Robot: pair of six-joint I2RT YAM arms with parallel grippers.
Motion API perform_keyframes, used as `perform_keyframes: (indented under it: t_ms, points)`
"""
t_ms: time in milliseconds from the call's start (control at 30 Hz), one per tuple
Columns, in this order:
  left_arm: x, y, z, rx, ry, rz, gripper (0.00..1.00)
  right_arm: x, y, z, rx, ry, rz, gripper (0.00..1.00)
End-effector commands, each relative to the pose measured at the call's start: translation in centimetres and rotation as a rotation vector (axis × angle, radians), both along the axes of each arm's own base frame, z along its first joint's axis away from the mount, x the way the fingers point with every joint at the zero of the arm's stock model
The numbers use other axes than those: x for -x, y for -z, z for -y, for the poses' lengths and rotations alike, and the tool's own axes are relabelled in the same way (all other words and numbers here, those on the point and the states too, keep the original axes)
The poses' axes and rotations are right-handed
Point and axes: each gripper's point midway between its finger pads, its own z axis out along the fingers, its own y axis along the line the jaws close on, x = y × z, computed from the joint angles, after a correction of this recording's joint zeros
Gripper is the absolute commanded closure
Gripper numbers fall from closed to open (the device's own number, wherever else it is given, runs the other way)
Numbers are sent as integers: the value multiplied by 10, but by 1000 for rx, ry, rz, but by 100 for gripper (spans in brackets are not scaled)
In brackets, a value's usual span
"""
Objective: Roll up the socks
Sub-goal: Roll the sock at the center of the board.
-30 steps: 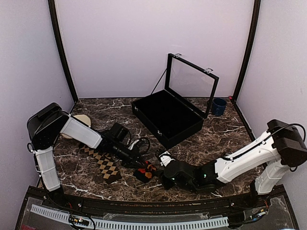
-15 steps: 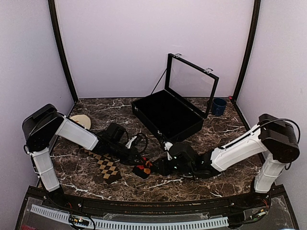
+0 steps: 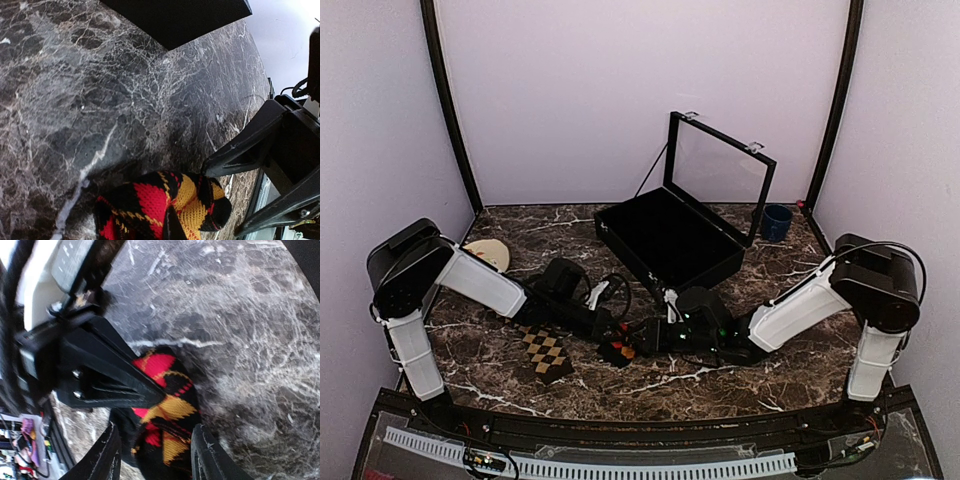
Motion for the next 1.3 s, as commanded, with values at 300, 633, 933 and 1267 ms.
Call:
perform_keyframes:
  t_ms: [300, 633, 933, 1267]
  points:
    - [10, 38, -29, -184, -41, 15, 100, -6, 6, -5, -49, 55, -106, 55]
    - [15, 34, -27, -148, -20, 16, 100, -12, 23, 1, 9, 105, -118, 55]
    - [15, 32, -26, -139, -26, 17, 100, -6, 36, 0, 76, 74, -130, 56]
    - [11, 32, -24, -135, -52, 7, 100, 12, 58, 0, 135, 31, -187, 66]
